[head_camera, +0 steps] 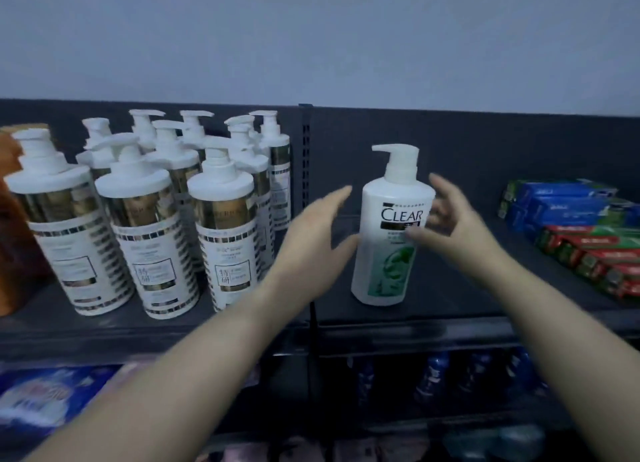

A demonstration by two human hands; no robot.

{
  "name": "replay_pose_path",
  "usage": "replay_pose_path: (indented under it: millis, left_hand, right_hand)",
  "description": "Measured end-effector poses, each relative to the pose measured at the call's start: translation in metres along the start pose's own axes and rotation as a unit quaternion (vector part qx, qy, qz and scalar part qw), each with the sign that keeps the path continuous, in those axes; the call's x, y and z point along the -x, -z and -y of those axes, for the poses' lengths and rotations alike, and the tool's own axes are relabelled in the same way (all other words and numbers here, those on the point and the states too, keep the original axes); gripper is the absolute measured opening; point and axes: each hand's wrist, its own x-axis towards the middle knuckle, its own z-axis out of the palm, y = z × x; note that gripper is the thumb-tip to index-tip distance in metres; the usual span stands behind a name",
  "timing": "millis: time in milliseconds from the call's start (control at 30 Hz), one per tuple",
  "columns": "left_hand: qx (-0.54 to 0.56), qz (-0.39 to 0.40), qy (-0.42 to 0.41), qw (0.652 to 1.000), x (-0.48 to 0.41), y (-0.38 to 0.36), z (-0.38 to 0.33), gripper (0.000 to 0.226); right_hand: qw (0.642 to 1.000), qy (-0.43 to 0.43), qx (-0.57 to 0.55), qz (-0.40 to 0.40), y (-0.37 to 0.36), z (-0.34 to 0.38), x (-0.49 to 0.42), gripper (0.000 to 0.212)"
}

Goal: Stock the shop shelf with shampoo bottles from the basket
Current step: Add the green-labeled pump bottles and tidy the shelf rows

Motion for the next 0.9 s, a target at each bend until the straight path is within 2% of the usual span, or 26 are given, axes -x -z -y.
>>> replay_pose_path:
  millis: [67, 167, 400, 700, 800, 900]
  left_hand:
    - [0.009, 0.024, 0.046, 0.999, 0.009, -0.02, 0.02, 0.066]
    - [0.024, 0.024, 0.084, 0.996, 0.018, -0.036, 0.038, 0.064]
    - [0.073, -0.026, 0.091, 0.993, 0.026, -0.044, 0.049, 0.055]
    - [0.079, -0.064, 0.108, 0.989, 0.035, -0.046, 0.056, 0.065]
    - [0.089, -0.059, 0.1, 0.989, 0.036, -0.047, 0.06, 0.066]
    - [0.052, -0.078, 0.034, 0.995, 0.044, -0.048, 0.065, 0.074]
  right_hand:
    - [0.997, -0.036, 0.025, 0.066, -0.007, -0.019, 0.003, 0.068]
    - [0.995, -0.045, 0.025, 0.09, -0.012, -0.03, -0.002, 0.055]
    - [0.992, -0.017, -0.008, 0.124, -0.041, -0.026, -0.013, 0.058]
    - [0.993, 0.002, 0.008, 0.121, -0.063, -0.026, -0.008, 0.055]
    - [0.994, -0.005, 0.028, 0.107, -0.064, -0.025, 0.002, 0.07]
    - [0.994, 0.015, 0.099, 0.051, -0.065, -0.022, 0.026, 0.084]
